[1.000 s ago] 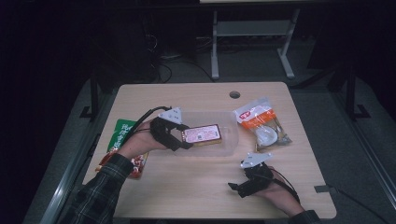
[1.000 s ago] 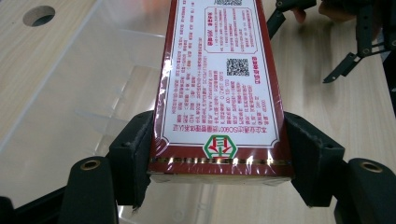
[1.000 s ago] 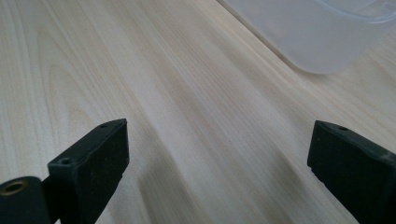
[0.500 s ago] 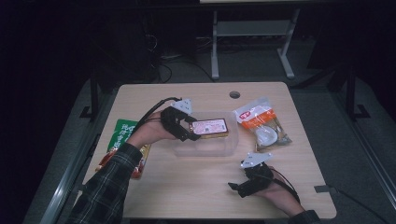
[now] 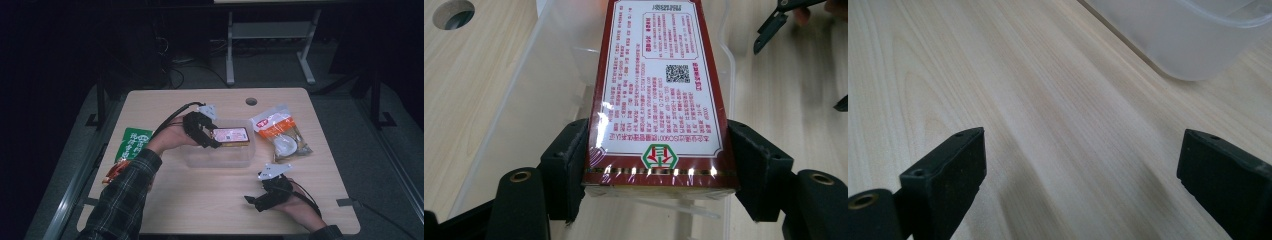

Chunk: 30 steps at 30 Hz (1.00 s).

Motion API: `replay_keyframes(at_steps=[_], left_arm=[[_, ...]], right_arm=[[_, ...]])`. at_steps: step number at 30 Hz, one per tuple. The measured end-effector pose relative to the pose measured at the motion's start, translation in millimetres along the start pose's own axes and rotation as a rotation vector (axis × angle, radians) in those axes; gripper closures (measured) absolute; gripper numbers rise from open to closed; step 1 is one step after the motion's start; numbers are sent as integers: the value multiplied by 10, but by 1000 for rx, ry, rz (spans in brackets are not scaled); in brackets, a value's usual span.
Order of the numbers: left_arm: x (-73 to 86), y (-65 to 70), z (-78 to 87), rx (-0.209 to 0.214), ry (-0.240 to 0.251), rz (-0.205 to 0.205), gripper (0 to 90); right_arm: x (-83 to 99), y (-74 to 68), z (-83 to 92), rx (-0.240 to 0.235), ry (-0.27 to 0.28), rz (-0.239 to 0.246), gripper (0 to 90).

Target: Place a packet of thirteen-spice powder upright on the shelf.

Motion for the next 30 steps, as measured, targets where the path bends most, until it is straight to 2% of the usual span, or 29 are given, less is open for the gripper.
replay_keyframes(at_steps=[4, 8, 12, 23, 30], left_arm=[[-19, -1, -67, 0, -18, -10, 317], [-42, 0, -96, 8, -10, 0, 316], [-44, -2, -111, 8, -12, -9, 316], [-87, -18, -89, 20, 55, 6, 315], [-146, -44, -40, 16, 125, 11, 315]], right_arm=[[2, 4, 3, -1, 2, 2, 51], [1, 3, 4, -1, 3, 1, 51], [0, 5, 5, 0, 4, 3, 52], [0, 2, 5, -2, 4, 3, 53], [0, 2, 6, -2, 4, 2, 53]])
Point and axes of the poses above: each handheld gripper's, and its own axes: z roughly backward along the jaws, x roughly out of its underside, y roughly to its right, the point moved 4 cm from there along -z, roughly forward along the jaws, and after that the axes turned 4 degrees about y, right-handed, at the moved point
